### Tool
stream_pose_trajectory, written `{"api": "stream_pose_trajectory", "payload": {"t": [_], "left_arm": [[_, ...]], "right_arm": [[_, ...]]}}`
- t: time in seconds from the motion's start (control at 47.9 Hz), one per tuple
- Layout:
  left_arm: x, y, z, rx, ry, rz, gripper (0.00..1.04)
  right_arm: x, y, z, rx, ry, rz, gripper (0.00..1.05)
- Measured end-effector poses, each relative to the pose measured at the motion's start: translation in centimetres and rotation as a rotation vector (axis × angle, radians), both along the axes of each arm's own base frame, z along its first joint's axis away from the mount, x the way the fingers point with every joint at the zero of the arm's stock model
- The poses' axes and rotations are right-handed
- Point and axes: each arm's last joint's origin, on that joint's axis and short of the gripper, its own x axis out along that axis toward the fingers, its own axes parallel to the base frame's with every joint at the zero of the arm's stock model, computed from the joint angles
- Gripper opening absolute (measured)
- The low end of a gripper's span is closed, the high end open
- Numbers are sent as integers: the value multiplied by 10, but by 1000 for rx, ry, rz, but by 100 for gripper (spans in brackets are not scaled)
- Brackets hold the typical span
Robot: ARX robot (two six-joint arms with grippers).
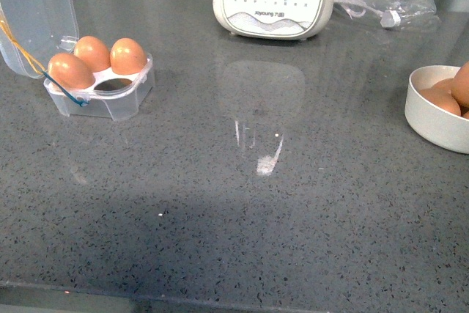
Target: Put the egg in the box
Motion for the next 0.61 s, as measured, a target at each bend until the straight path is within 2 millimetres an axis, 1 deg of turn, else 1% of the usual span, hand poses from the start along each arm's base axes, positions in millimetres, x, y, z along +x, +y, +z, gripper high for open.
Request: {"api": "stream_pose_trajectory", "payload": {"t": [0.188, 0.606], "left_arm": [[0, 0, 0, 0, 0, 0, 98], [0, 0, 0, 0, 0, 0, 98]], "right_arm": [[4, 0, -10, -15, 34, 11, 97], [9, 1, -25, 2, 71, 54, 97]]}}
